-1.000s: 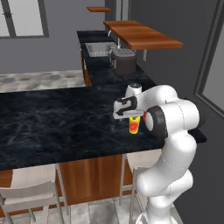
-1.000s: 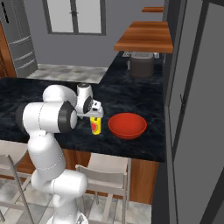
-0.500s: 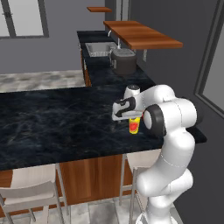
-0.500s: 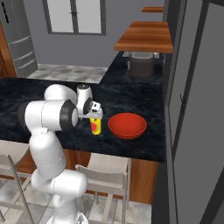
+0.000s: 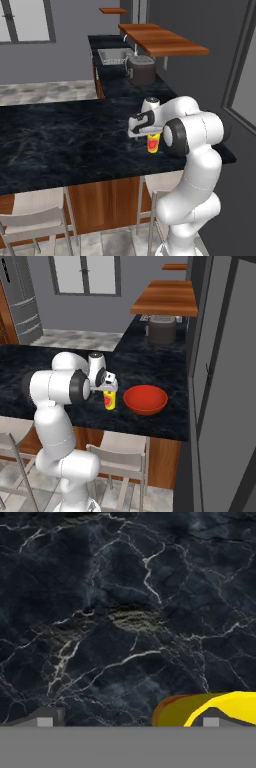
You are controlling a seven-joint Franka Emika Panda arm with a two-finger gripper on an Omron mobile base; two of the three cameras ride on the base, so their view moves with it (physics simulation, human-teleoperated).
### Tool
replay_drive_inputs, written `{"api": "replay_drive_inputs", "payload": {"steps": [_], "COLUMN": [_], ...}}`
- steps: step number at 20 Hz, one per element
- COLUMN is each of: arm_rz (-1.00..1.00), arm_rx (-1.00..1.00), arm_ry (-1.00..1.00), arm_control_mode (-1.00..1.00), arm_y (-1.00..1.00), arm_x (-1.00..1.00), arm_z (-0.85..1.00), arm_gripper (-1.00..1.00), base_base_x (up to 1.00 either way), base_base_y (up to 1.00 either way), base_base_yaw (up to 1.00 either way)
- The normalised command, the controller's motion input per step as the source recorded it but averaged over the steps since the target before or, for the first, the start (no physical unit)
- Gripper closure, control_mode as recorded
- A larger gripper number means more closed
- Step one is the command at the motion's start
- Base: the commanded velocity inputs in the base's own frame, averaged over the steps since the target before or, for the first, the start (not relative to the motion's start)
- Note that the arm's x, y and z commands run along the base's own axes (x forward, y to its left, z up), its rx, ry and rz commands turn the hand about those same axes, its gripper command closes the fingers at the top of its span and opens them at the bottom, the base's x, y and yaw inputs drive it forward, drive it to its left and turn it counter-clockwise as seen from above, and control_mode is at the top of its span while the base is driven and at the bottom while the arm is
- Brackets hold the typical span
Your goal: Place the cup inside the bowl on the dining table and move the bowl to any counter.
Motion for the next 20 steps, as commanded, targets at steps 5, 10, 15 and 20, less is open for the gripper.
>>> {"api": "replay_drive_inputs", "payload": {"steps": [5,10,15,20], "arm_rz": [0.00,0.00,0.00,0.02], "arm_rx": [0.00,0.00,0.00,0.00], "arm_ry": [0.00,0.00,0.00,-0.02], "arm_control_mode": [-1.00,-1.00,-1.00,-1.00], "arm_y": [0.00,0.00,0.00,-0.11], "arm_x": [0.00,0.00,0.00,0.00], "arm_z": [0.00,0.00,0.00,0.00], "arm_gripper": [1.00,1.00,1.00,1.00], "base_base_x": [0.00,0.00,0.00,0.00], "base_base_y": [0.00,0.00,0.00,0.00], "base_base_yaw": [0.00,0.00,0.00,0.00]}}
